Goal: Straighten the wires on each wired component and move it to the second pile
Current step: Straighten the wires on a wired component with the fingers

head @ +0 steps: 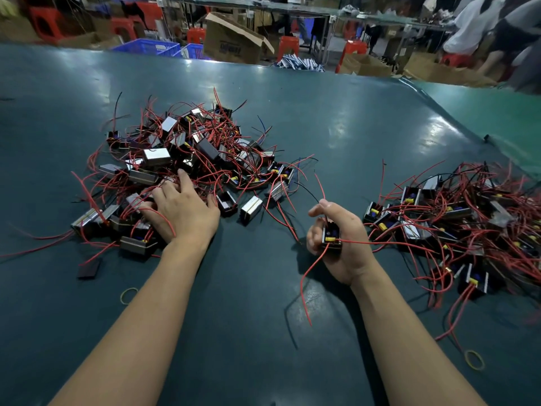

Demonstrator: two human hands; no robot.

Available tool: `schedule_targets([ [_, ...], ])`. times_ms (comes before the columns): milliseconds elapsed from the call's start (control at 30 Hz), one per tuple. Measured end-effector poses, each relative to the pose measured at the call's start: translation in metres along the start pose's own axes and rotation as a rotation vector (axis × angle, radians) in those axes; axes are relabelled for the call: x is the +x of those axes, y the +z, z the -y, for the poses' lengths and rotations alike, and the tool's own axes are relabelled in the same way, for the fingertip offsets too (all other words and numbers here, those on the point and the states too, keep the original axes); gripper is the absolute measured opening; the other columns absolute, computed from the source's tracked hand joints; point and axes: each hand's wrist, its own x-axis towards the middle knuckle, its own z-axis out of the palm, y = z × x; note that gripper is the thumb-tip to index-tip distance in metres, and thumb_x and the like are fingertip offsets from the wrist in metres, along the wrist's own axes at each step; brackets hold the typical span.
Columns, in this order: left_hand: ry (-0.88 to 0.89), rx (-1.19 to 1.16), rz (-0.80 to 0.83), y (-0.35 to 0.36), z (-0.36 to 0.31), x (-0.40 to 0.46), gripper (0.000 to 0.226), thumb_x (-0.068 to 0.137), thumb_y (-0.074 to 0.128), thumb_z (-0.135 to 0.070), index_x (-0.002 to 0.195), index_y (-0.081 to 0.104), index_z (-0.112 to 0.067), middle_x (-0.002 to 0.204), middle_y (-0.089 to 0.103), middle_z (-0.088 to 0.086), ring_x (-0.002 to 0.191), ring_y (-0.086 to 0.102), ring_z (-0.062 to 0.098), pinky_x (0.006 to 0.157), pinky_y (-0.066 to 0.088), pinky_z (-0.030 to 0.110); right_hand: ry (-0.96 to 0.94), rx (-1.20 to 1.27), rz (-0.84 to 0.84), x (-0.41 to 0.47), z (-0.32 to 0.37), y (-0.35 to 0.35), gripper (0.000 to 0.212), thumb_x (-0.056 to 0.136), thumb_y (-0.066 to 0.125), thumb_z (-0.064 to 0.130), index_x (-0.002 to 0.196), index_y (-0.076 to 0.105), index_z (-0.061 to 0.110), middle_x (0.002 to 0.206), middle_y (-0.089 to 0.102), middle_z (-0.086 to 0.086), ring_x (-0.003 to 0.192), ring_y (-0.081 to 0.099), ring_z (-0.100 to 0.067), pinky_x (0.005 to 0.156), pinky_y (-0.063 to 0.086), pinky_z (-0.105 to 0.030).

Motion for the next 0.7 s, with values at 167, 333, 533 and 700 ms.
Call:
schedule_targets([
  [167, -0.022, -0.032, -0.032, -0.003, 0.005, 0.004, 0.050, 0.087, 0.062, -0.041, 0.125, 0.051, -0.010, 0.126, 0.054, 0.016, 0.119, 0.041, 0.034, 0.101, 0.024, 0.047, 0.008, -0.009, -0.007, 0.001, 0.000, 0.000, 0.023, 0.081, 0.062, 0.028, 0.074, 0.062, 0.006, 0.041, 0.043, -0.008, 0.038, 0.041, -0.021, 0.043, 0.036, -0.025],
  [333, 0.064, -0.212, -0.202, -0.009, 0.012, -0.006, 0.038, 0.087, 0.065, -0.028, 0.124, 0.055, -0.022, 0.119, 0.062, 0.005, 0.119, 0.041, 0.029, 0.098, 0.025, 0.049, -0.006, -0.049, -0.006, 0.002, -0.001, -0.001, 0.025, 0.082, 0.064, 0.030, 0.074, 0.062, 0.006, 0.044, 0.047, -0.009, 0.040, 0.043, -0.021, 0.044, 0.039, -0.026],
  [533, 0.341, -0.493, -0.563, -0.026, 0.015, -0.010, 0.042, 0.080, 0.064, -0.013, 0.122, 0.057, -0.020, 0.111, 0.067, -0.004, 0.112, 0.049, 0.017, 0.094, 0.027, 0.034, -0.010, -0.051, -0.005, 0.002, 0.000, -0.003, 0.024, 0.082, 0.065, 0.029, 0.069, 0.063, 0.009, 0.047, 0.050, -0.010, 0.042, 0.046, -0.021, 0.043, 0.041, -0.025],
  [700, 0.281, -0.289, -0.407, -0.023, 0.019, -0.008, 0.028, 0.085, 0.069, -0.035, 0.107, 0.073, -0.018, 0.113, 0.067, 0.001, 0.109, 0.051, 0.033, 0.088, 0.033, 0.043, 0.007, -0.023, 0.007, 0.002, 0.001, -0.003, 0.023, 0.084, 0.064, 0.028, 0.071, 0.064, 0.009, 0.049, 0.051, -0.010, 0.043, 0.046, -0.021, 0.045, 0.041, -0.024],
])
